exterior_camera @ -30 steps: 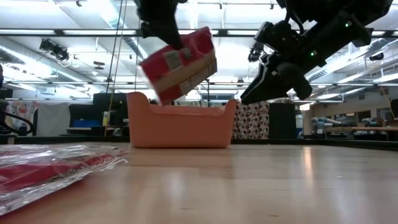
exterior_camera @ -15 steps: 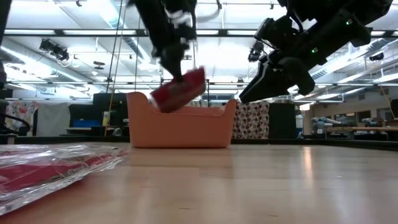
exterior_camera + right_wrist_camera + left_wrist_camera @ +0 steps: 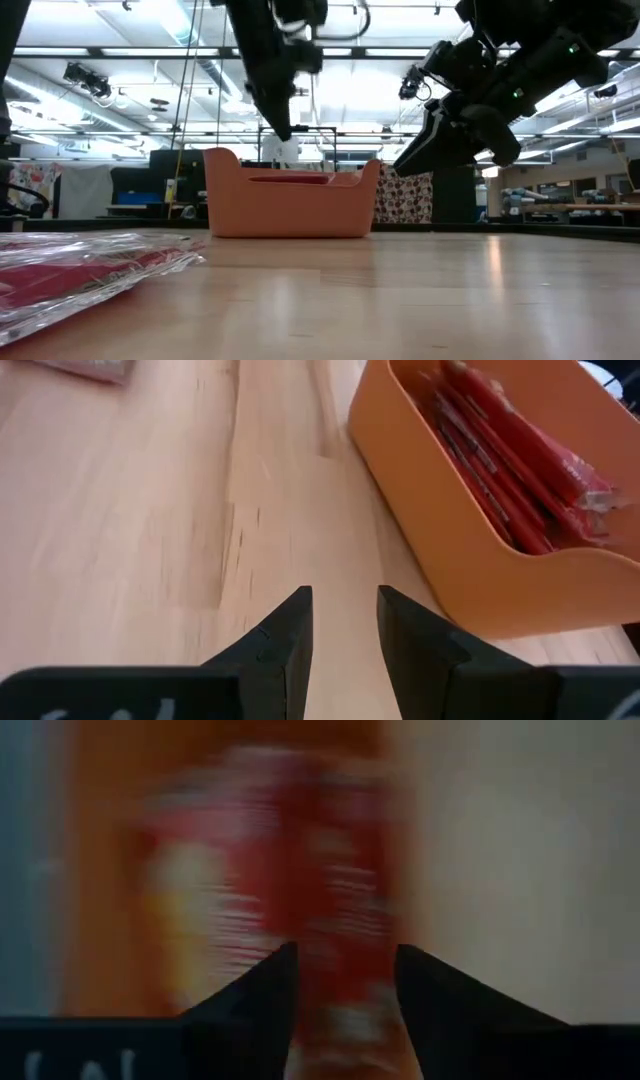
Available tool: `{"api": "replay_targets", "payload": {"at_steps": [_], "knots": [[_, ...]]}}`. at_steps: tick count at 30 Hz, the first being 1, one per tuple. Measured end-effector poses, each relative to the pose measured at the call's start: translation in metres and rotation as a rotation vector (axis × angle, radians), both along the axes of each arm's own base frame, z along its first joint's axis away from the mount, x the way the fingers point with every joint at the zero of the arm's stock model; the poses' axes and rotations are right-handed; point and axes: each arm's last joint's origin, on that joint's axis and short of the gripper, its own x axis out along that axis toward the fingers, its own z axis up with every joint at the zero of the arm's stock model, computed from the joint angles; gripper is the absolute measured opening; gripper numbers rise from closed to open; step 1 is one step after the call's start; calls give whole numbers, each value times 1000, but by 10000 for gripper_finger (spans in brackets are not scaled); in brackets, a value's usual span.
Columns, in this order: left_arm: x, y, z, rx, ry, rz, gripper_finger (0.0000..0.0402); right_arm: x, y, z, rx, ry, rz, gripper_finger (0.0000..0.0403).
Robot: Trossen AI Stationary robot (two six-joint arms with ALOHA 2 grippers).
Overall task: Sort popcorn bags into baskets
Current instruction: Put the popcorn bag into the orange bin
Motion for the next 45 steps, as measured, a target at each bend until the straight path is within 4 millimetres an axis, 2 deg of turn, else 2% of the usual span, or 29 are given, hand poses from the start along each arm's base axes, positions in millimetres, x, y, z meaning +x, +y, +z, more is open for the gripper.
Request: {"api": "replay_targets", "payload": {"at_steps": [3, 7, 14, 17, 23, 30, 33, 36, 40, 45], "knots": [[3, -34, -1, -163, 1, -142, 177, 0, 0, 0, -4, -3, 0, 119], [1, -81, -11, -285, 28, -229, 173, 0, 0, 1, -8, -6, 3, 119], [-20, -154, -27, -365, 108, -180, 172, 0, 0, 1, -9, -6, 3, 119], [-31, -179, -34, -385, 134, -163, 172, 1, 0, 1, -8, -13, 3, 119], [-62, -212, -70, -342, 238, -162, 172, 3, 1, 4, 2, -49, 21, 119], [-83, -226, -102, -241, 248, -382, 172, 4, 2, 5, 14, -59, 36, 119], [-90, -220, -116, -174, 258, -372, 172, 4, 2, 5, 14, -59, 36, 119], [-92, -205, -122, -73, 249, -314, 172, 4, 2, 5, 14, -59, 36, 119], [-90, -183, -123, 103, 250, -186, 172, 4, 2, 5, 14, -59, 36, 119], [-76, -169, -103, 123, 267, -141, 172, 4, 2, 5, 14, -59, 37, 119]]}}
